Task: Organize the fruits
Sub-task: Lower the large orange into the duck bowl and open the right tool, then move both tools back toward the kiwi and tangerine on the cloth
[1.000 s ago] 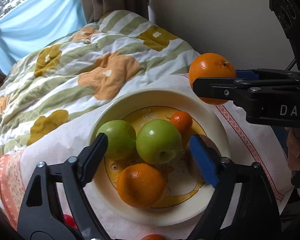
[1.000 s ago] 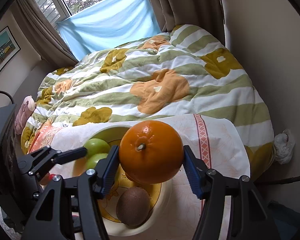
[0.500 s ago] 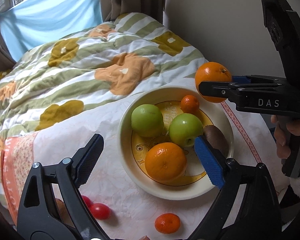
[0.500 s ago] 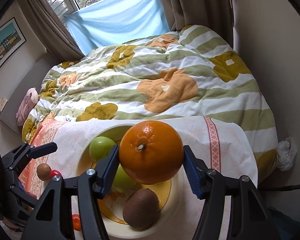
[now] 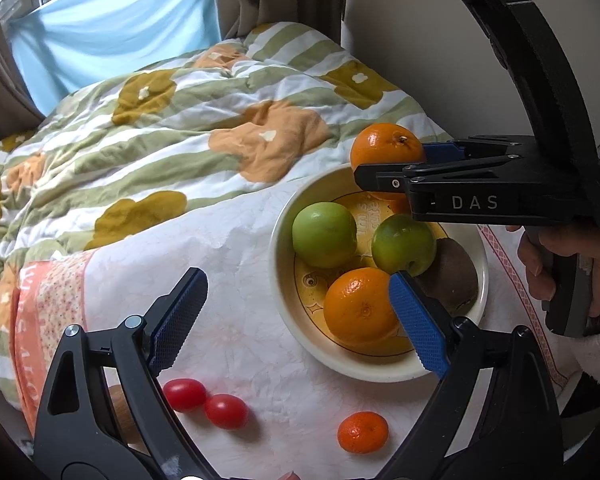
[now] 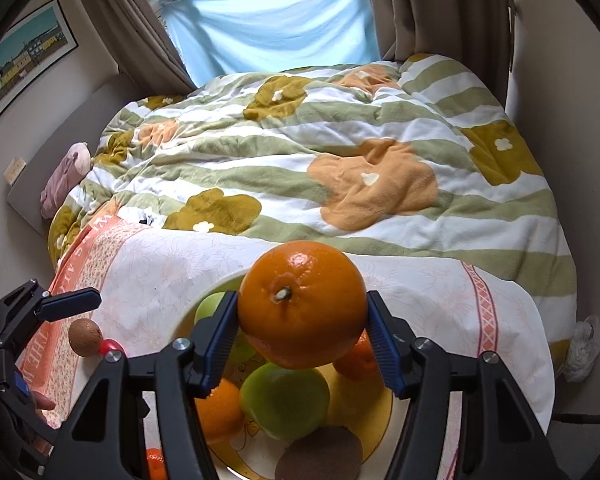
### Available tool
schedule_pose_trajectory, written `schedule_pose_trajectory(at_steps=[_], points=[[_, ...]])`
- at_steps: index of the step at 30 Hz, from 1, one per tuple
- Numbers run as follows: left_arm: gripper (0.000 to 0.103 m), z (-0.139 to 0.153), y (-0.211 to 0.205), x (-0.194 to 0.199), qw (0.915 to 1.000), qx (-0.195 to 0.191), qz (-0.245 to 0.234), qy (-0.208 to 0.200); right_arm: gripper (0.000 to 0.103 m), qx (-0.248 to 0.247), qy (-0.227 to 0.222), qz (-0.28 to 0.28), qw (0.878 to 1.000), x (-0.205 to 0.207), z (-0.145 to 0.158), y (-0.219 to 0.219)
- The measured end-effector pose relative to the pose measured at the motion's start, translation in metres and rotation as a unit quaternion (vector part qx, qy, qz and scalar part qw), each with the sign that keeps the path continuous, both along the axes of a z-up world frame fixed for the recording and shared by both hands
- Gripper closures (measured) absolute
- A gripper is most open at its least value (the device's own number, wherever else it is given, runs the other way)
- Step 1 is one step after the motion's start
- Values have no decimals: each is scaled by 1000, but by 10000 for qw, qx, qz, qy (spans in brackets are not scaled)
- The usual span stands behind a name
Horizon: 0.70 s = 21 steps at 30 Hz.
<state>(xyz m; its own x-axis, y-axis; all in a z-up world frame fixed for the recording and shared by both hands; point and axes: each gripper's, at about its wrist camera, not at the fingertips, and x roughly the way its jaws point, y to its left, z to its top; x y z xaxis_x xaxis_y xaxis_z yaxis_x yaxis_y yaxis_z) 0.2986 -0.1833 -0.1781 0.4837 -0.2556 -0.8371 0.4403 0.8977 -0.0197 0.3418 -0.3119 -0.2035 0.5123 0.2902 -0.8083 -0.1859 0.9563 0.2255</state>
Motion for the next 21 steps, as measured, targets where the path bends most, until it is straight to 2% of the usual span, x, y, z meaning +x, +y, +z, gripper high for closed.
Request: schedule_pose_trajectory(at_steps=[7,9,11,12,21], points=[[10,-4,8,-2,9999,29,92,55,43,-62,259,118,9996,0,-18,5],[10,-4,10,-4,9999,39,123,58,34,-40,165,100,9998,-4,-17,4],[10,-4,12,-5,9998,51,149,74,10,38,131,117,9998,-7,-14,2],[10,-3,13,-6,9998,58,160,75,7,63,84,103,9999,-9,-13,2],[10,12,19,-16,9996,64,271,-31,5,35,-187,54,9998,-21,14,-1]])
